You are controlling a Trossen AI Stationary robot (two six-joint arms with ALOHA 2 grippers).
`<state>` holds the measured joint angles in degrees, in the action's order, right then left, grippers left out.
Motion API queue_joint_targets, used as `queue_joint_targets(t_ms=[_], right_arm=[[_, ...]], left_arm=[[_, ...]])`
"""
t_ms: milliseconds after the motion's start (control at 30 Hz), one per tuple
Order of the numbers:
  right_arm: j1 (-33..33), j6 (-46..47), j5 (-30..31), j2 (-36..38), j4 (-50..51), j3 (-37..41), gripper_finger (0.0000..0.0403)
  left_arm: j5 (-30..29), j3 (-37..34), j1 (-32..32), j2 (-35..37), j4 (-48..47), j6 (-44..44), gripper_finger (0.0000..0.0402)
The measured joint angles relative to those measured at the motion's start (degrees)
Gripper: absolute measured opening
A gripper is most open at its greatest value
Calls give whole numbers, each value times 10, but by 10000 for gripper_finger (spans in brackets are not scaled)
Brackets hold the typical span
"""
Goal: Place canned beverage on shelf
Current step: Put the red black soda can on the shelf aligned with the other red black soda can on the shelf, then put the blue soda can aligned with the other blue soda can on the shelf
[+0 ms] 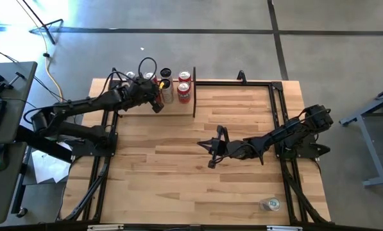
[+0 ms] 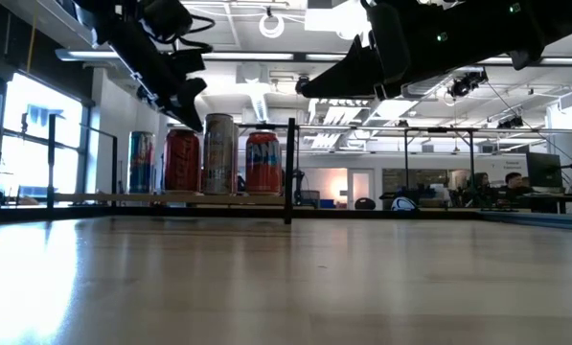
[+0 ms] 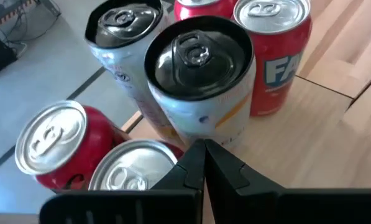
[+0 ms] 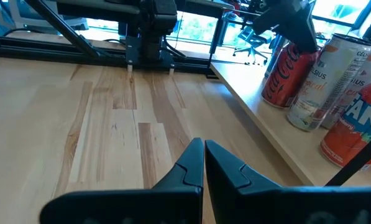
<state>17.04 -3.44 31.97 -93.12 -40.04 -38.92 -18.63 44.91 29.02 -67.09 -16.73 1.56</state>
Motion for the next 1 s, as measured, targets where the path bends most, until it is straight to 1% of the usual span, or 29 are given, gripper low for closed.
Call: queue_joint_targets(t_ms=[200,467,600,700,767,833,900,933,1000], right_arm=[[0,0,0,0,1,0,0],[0,0,0,0,4,0,0],[0,-4,0,2,5,0,0],[5,-5,0,22,27,0,0],[15,-12,0,44,48,0,0],[31,-16,6,66,68,-1,0],[52,-8,36,87,128,-16,0],[62,8,57,94,183,-33,0],[81,67,92,100,337,-87,0]], left_arm=[[-33,0,2,-5,-1,11,0],[-37,0,10,-1,-24,8,0],[-38,0,7,33,-23,11,0],[-37,0,-2,78,-32,4,0],[-34,-6,-17,113,-30,-5,0],[-32,-26,-41,148,-23,-14,0],[-31,-59,-69,179,6,-14,0],[-31,-79,-82,194,23,-15,0],[-30,-122,-110,218,73,-20,0]])
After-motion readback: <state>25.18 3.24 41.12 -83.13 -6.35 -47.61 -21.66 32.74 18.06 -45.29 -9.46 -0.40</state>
